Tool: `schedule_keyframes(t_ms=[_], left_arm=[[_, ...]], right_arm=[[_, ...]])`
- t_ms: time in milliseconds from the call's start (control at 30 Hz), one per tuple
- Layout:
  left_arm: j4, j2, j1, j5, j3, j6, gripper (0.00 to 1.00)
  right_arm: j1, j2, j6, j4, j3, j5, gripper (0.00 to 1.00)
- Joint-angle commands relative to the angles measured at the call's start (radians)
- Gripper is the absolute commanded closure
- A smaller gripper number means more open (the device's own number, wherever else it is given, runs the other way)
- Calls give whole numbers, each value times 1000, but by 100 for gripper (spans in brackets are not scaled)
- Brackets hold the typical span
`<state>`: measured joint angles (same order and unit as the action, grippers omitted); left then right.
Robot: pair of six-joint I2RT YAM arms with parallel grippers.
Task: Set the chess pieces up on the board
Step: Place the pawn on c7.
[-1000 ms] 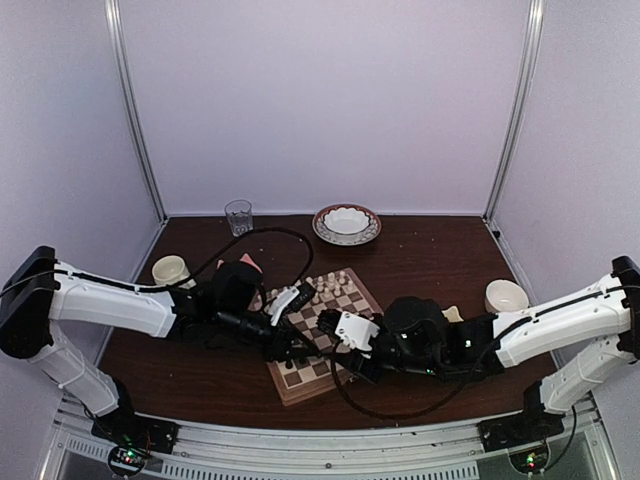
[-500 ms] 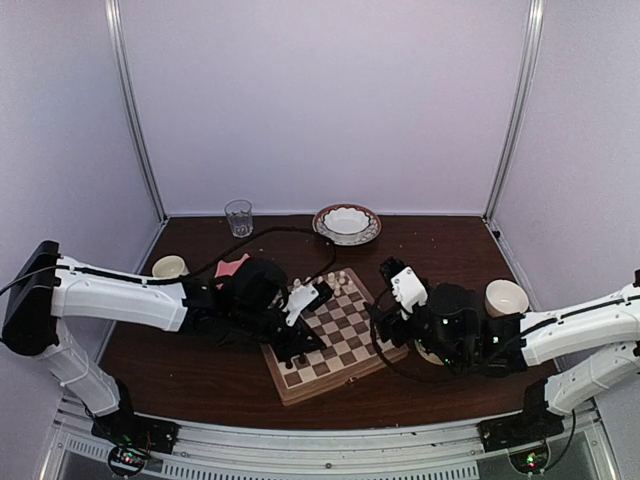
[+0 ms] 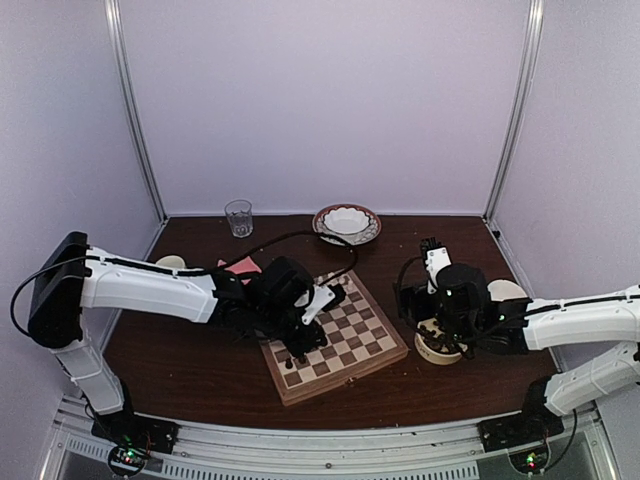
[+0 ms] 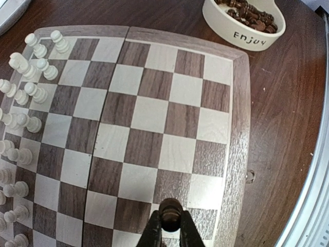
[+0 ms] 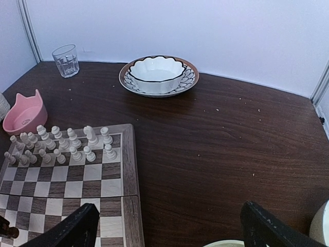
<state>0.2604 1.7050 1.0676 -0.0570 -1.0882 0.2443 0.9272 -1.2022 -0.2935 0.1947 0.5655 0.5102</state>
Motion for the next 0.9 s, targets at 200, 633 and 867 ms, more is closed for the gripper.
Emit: schedule_keyframes(t_ms=[200, 633, 867], left_arm=[[71, 39, 35, 18, -35, -30, 100], [134, 69, 61, 123, -65, -57, 100], [146, 77, 63, 140, -70, -59, 99]], right_arm=[[-34, 15, -35, -35, 4, 7, 0], [-39, 37, -24, -34, -10, -1, 0], [-39, 39, -19, -35, -11, -1, 1]])
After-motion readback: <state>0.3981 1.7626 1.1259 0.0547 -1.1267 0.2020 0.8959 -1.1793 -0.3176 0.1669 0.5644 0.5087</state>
